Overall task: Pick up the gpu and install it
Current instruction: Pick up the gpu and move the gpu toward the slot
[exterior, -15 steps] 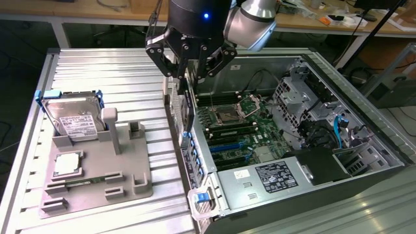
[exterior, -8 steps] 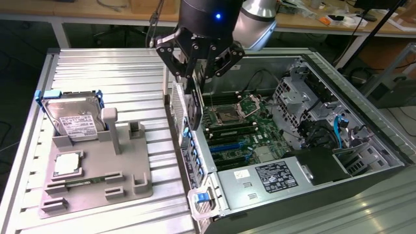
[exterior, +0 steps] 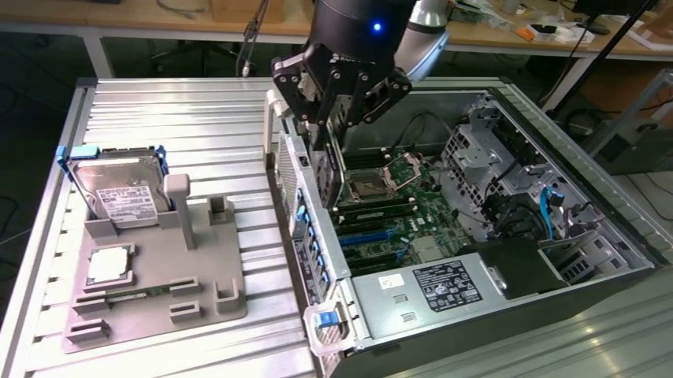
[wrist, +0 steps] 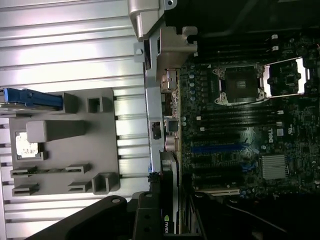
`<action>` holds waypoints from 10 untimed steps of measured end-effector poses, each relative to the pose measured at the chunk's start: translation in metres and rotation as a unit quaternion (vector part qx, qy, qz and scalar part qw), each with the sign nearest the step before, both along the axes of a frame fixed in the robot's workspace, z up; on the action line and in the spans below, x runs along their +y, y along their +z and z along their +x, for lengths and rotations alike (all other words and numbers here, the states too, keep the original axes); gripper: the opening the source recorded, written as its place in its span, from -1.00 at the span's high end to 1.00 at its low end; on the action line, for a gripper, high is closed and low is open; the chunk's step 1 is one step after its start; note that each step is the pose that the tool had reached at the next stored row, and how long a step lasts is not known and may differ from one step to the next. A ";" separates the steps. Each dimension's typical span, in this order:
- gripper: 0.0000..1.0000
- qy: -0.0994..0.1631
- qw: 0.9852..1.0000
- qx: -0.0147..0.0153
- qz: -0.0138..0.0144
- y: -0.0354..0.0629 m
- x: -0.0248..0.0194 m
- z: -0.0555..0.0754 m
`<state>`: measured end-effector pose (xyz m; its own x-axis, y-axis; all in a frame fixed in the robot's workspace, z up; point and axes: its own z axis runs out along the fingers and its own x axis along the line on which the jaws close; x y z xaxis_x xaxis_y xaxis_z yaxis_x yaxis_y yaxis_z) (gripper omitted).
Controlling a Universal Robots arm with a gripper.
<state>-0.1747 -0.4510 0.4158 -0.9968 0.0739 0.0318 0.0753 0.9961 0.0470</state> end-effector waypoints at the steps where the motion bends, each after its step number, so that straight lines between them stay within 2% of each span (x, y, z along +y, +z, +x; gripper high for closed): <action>1: 0.47 0.001 1.000 0.000 -0.002 -0.0003 0.0000 0.006; 2: 0.47 0.002 1.000 -0.001 -0.009 -0.0003 0.0000 0.007; 3: 0.47 0.002 1.000 -0.003 -0.020 -0.0003 0.0000 0.008; 4: 0.47 0.002 1.000 -0.003 -0.014 -0.0003 -0.0001 0.013; 5: 0.47 0.002 1.000 -0.003 0.005 -0.0003 0.0001 0.020; 6: 0.47 0.002 1.000 -0.004 0.003 -0.0004 0.0000 0.023; 10: 0.47 0.002 1.000 -0.005 0.003 -0.0003 0.0002 0.023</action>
